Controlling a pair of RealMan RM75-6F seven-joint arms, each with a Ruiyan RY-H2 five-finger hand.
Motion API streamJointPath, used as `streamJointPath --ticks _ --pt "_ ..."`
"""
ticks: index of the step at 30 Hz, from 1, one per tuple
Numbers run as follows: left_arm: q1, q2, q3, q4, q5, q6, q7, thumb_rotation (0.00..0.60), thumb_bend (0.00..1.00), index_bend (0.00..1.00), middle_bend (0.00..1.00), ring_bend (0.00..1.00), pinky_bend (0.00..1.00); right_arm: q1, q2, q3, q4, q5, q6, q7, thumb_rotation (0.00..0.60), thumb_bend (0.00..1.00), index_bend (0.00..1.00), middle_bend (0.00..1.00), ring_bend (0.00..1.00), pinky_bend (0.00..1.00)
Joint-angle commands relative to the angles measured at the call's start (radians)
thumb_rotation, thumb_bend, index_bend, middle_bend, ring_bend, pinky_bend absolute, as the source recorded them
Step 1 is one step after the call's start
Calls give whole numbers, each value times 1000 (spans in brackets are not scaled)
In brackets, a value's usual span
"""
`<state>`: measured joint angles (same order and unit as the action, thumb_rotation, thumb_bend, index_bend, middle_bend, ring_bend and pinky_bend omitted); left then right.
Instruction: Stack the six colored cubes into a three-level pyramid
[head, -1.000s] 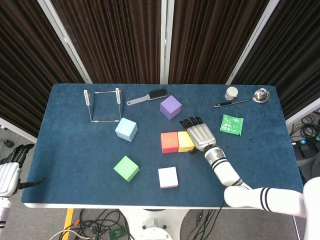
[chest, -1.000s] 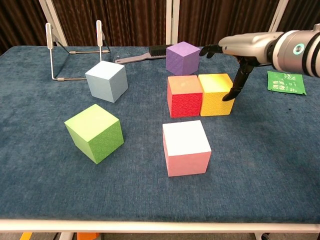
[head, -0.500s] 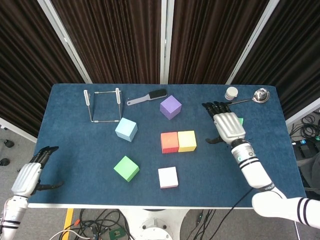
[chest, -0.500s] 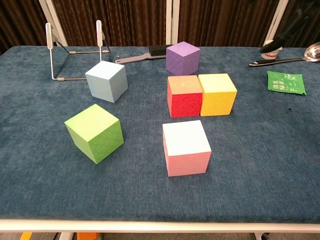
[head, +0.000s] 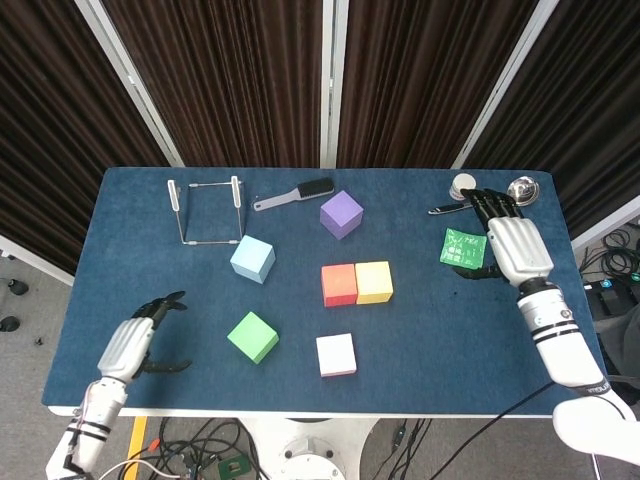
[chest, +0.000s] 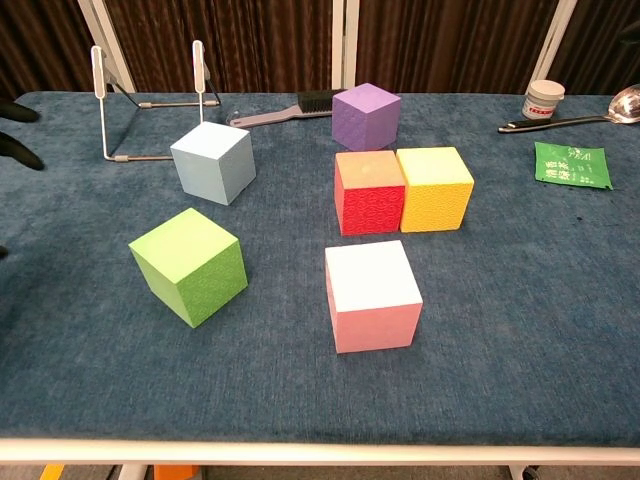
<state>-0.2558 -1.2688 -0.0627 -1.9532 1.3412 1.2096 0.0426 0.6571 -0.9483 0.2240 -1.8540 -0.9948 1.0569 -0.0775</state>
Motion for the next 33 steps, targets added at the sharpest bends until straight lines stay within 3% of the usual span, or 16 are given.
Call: streamJointPath --ticks 1,7,11,14,24,33 --pt "-46 -73 -21 -45 -86 -46 90 600 0 106 243 114 150 -11 4 -3 7 -11 -3 9 600 0 0 71 0 0" --pt "-79 -151 -48 -78 -205 -34 197 591 0 106 245 114 154 -31 -6 -3 30 -30 -7 36 600 0 0 71 0 0" --pt "-97 -183 -57 -115 -272 -14 261 488 0 105 245 114 155 -43 -17 -4 54 -49 -17 67 600 0 0 72 0 0" --pt "-108 -211 -62 -131 -302 14 314 468 0 104 239 114 155 -51 -23 -3 70 -68 -20 90 600 0 0 71 0 0" --pt "-165 -329 -83 -94 -398 63 445 459 0 101 173 97 154 -90 -32 -4 108 -159 -10 192 600 0 0 69 0 0" --pt "-191 -381 -88 -58 -415 126 531 529 0 101 122 54 149 -116 -31 -1 142 -209 -5 267 600 0 0 62 0 0"
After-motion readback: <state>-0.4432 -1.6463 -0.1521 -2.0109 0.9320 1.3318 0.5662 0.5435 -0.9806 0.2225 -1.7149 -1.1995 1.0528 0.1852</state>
